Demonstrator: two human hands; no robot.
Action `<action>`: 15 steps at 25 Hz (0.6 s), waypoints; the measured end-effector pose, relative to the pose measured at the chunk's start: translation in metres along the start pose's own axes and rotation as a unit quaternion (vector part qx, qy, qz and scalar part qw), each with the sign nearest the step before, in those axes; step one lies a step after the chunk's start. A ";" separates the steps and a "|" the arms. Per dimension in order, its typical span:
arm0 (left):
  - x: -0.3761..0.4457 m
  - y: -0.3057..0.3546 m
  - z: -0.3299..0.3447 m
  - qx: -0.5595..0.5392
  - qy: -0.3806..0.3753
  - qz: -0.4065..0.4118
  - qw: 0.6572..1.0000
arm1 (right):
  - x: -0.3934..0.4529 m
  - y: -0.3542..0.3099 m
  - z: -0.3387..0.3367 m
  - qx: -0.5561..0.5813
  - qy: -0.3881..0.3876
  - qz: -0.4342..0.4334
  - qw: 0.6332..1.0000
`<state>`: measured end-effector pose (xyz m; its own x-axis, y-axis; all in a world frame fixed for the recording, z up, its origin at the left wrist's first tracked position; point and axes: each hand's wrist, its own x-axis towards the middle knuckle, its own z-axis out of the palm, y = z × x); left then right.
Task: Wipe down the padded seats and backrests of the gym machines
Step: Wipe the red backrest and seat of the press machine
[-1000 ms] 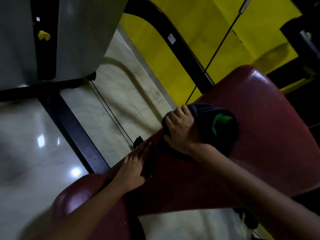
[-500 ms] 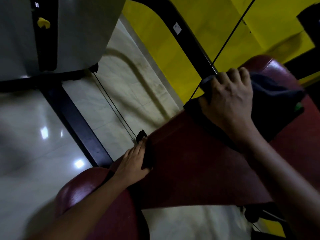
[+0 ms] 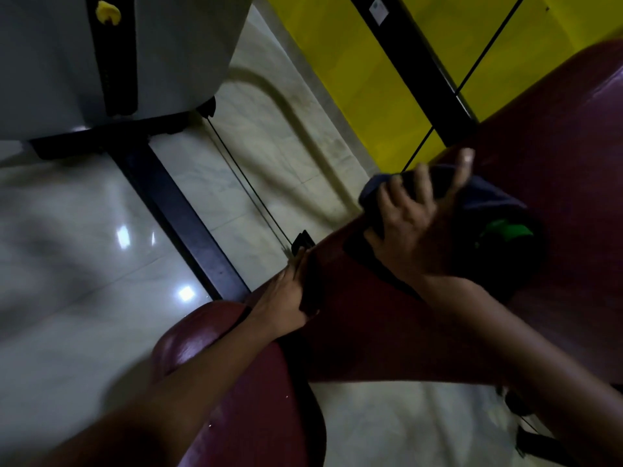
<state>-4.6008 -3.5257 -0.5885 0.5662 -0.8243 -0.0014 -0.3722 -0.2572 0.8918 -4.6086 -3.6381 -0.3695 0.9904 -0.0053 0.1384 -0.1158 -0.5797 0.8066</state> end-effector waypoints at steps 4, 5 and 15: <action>-0.002 0.004 -0.005 0.043 -0.022 -0.024 0.999 | -0.005 -0.009 -0.003 -0.013 -0.093 -0.006 0.996; -0.004 0.002 -0.011 0.078 -0.044 -0.028 0.996 | -0.009 -0.025 0.009 -0.004 -0.139 -0.033 0.990; -0.097 -0.042 -0.069 0.188 -0.048 -0.187 0.963 | -0.046 -0.125 0.061 0.064 -0.163 -0.199 0.964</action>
<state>-4.5897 -3.3999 -0.5950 0.6489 -0.6764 -0.3485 -0.4057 -0.6950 0.5936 -4.6347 -3.6153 -0.5112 0.9283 -0.0061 -0.3717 0.2671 -0.6846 0.6782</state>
